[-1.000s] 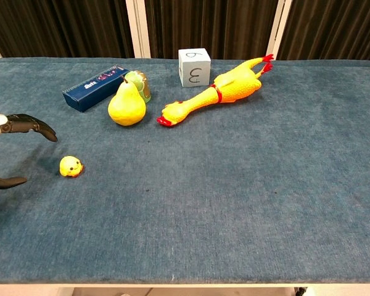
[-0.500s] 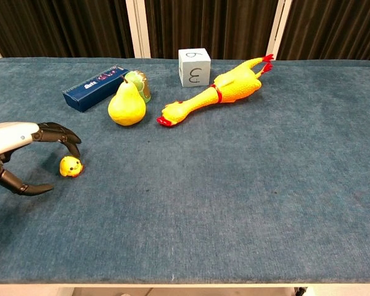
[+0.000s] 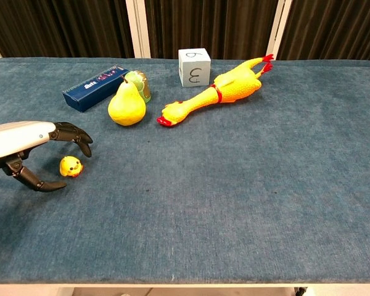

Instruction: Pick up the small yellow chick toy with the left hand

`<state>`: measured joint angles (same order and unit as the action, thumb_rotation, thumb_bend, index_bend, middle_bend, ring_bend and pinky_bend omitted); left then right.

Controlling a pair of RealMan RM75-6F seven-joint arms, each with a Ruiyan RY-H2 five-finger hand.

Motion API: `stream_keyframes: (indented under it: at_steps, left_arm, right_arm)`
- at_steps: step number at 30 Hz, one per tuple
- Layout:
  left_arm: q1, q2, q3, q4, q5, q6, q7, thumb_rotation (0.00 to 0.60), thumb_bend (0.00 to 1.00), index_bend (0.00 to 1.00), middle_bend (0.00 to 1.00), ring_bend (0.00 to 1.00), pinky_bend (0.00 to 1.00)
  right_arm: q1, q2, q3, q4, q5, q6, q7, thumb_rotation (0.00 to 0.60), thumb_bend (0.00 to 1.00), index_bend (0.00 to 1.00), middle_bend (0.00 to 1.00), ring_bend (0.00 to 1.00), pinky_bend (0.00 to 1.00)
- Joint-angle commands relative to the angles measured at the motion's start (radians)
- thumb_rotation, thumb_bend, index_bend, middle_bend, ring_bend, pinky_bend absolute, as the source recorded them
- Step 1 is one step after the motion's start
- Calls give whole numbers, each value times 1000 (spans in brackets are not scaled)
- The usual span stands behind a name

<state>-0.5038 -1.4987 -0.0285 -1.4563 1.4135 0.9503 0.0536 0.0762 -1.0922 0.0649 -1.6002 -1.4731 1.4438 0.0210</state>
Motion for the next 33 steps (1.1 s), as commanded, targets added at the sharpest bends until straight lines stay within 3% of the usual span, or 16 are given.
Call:
stream_keyframes:
  at_steps: [1,22,33]
  left_arm:
    - [-5,0,-4,5,-15,-9,2,600,268,323,128,17,124]
    - [-33,47,-2,-28,-75,-40,52,600,304,490,129,18,124]
    - [-82,229,-84,-247,-115,4,205,600,304,490,129,18,124]
  right_arm:
    - [0,0,0,0,0,0,-1,600,372,243,190,157,157]
    - [0,-4,0,5,-7,9,3,600,372,243,190,157,157]
    - [0,-5,-1,4,-10,10,3,600,372,244,190,158,157]
